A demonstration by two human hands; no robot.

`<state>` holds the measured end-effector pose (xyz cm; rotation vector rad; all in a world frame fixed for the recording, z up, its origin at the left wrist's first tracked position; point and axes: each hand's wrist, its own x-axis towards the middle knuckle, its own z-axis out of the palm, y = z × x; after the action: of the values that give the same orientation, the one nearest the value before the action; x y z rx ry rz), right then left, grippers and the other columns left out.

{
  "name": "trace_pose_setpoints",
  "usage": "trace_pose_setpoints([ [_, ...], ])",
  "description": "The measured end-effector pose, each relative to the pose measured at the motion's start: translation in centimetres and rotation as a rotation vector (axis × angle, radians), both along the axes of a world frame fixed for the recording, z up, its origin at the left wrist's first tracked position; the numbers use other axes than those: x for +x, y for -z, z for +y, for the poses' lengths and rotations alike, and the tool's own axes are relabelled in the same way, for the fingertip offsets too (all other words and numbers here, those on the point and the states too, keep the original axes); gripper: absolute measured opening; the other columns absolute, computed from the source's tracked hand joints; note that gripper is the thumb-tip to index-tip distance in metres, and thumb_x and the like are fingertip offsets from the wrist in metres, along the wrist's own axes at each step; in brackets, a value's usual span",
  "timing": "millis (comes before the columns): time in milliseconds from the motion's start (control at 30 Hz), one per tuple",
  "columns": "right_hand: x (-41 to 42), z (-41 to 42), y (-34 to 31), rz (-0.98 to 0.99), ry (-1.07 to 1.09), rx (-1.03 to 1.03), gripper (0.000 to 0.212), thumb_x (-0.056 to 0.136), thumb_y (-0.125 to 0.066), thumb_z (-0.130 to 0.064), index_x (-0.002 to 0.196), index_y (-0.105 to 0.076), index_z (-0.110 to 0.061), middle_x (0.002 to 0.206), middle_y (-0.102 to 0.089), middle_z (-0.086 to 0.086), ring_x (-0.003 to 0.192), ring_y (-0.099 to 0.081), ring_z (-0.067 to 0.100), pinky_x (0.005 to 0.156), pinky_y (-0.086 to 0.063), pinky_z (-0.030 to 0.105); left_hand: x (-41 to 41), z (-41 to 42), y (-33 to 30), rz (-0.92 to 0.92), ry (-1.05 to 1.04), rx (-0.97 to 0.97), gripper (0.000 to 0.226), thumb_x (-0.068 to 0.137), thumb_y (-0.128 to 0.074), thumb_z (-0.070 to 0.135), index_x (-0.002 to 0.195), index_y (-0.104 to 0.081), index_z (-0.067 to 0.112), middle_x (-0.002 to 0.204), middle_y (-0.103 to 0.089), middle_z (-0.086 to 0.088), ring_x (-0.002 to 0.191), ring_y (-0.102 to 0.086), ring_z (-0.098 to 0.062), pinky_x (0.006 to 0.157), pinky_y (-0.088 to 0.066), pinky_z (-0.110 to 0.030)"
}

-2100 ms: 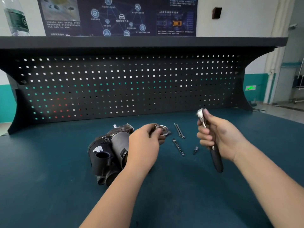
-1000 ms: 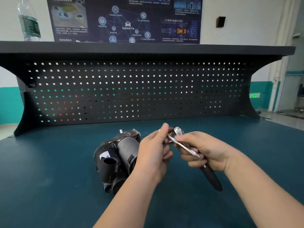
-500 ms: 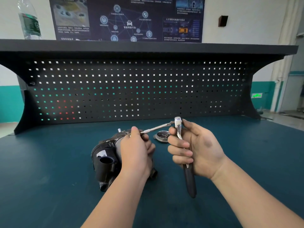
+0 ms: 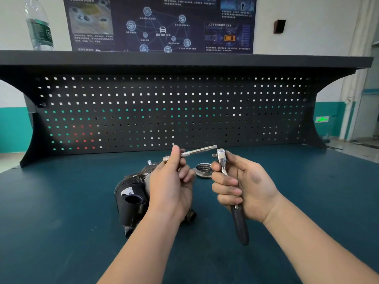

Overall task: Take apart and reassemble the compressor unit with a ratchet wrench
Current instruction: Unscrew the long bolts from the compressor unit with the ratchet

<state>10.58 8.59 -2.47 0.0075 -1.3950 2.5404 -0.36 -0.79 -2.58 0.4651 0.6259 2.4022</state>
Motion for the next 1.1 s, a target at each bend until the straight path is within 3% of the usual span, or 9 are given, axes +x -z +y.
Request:
trace_pose_setpoints([
  [100,0.1,0.2,-0.1,0.004,0.030,0.006,0.035,0.088,-0.045,-0.039,0.072,-0.052,-0.009,0.048,-0.027,-0.004,0.036,-0.023,0.007,0.031,-0.021,0.018,0.1,-0.2,0.3,0.172,-0.104,-0.058,0.024,0.092,-0.055,0.027,0.081,-0.065,0.008,0.053,-0.039,0.007,0.038,-0.028,-0.003,0.038,-0.028,-0.014],
  [167,0.2,0.5,-0.2,0.005,0.058,0.015,0.036,0.088,-0.044,-0.039,0.071,-0.052,-0.009,0.048,-0.027,-0.004,0.038,-0.017,0.008,0.032,-0.019,0.018,0.1,-0.5,0.6,0.539,-0.385,-0.310,0.022,0.090,-0.057,0.033,0.075,-0.067,0.021,0.054,-0.037,0.013,0.044,-0.034,-0.003,0.043,-0.030,-0.012],
  [233,0.4,0.6,-0.4,0.003,0.071,0.045,0.037,0.088,-0.043,-0.040,0.071,-0.052,-0.009,0.047,-0.027,-0.004,0.040,-0.014,0.009,0.032,-0.019,0.017,0.1,-0.8,0.8,0.917,-0.680,-0.537,0.015,0.087,-0.060,0.035,0.072,-0.064,0.034,0.071,-0.046,0.013,0.063,-0.048,-0.002,0.058,-0.035,-0.006],
  [267,0.5,0.6,-0.5,0.002,0.063,0.068,0.037,0.088,-0.043,-0.041,0.071,-0.052,-0.009,0.047,-0.027,-0.005,0.040,-0.013,0.009,0.032,-0.020,0.017,0.2,-0.9,0.8,1.068,-0.764,-0.616,0.013,0.087,-0.061,0.035,0.074,-0.063,0.036,0.078,-0.049,0.012,0.070,-0.050,-0.003,0.063,-0.033,-0.005],
  [367,0.9,0.5,-0.7,0.011,0.007,0.168,0.041,0.091,-0.039,-0.042,0.071,-0.055,-0.010,0.047,-0.029,-0.005,0.037,-0.018,0.008,0.032,-0.023,0.017,0.4,-0.8,1.1,1.387,-0.853,-0.844,0.015,0.091,-0.054,0.038,0.086,-0.064,0.027,0.076,-0.054,0.008,0.071,-0.047,-0.009,0.061,-0.031,-0.020],
  [567,0.8,0.0,-0.7,-0.074,0.095,0.335,0.040,0.090,-0.041,-0.042,0.070,-0.053,-0.009,0.046,-0.026,-0.003,0.032,-0.022,0.007,0.032,-0.024,0.015,0.9,-0.8,1.3,1.487,-0.880,-0.967,0.017,0.096,-0.047,0.036,0.103,-0.062,0.035,0.086,-0.051,0.007,0.074,-0.052,-0.016,0.063,-0.045,-0.033],
  [900,0.8,0.2,-0.6,-0.103,0.144,0.388,0.039,0.085,-0.047,-0.045,0.071,-0.053,-0.008,0.045,-0.028,-0.003,0.033,-0.023,0.007,0.032,-0.025,0.016,0.7,-0.8,1.4,1.470,-0.844,-0.958,0.017,0.096,-0.047,0.037,0.104,-0.062,0.037,0.082,-0.046,0.010,0.074,-0.049,-0.014,0.063,-0.041,-0.029],
  [1100,0.9,0.4,-0.6,-0.108,0.161,0.404,0.039,0.084,-0.047,-0.045,0.073,-0.051,-0.008,0.045,-0.028,-0.003,0.032,-0.023,0.007,0.032,-0.025,0.016,0.5,-0.7,1.4,1.520,-0.788,-0.909,0.027,0.097,-0.045,0.037,0.121,-0.055,0.043,0.080,-0.047,0.009,0.076,-0.049,-0.011,0.067,-0.045,-0.031],
])
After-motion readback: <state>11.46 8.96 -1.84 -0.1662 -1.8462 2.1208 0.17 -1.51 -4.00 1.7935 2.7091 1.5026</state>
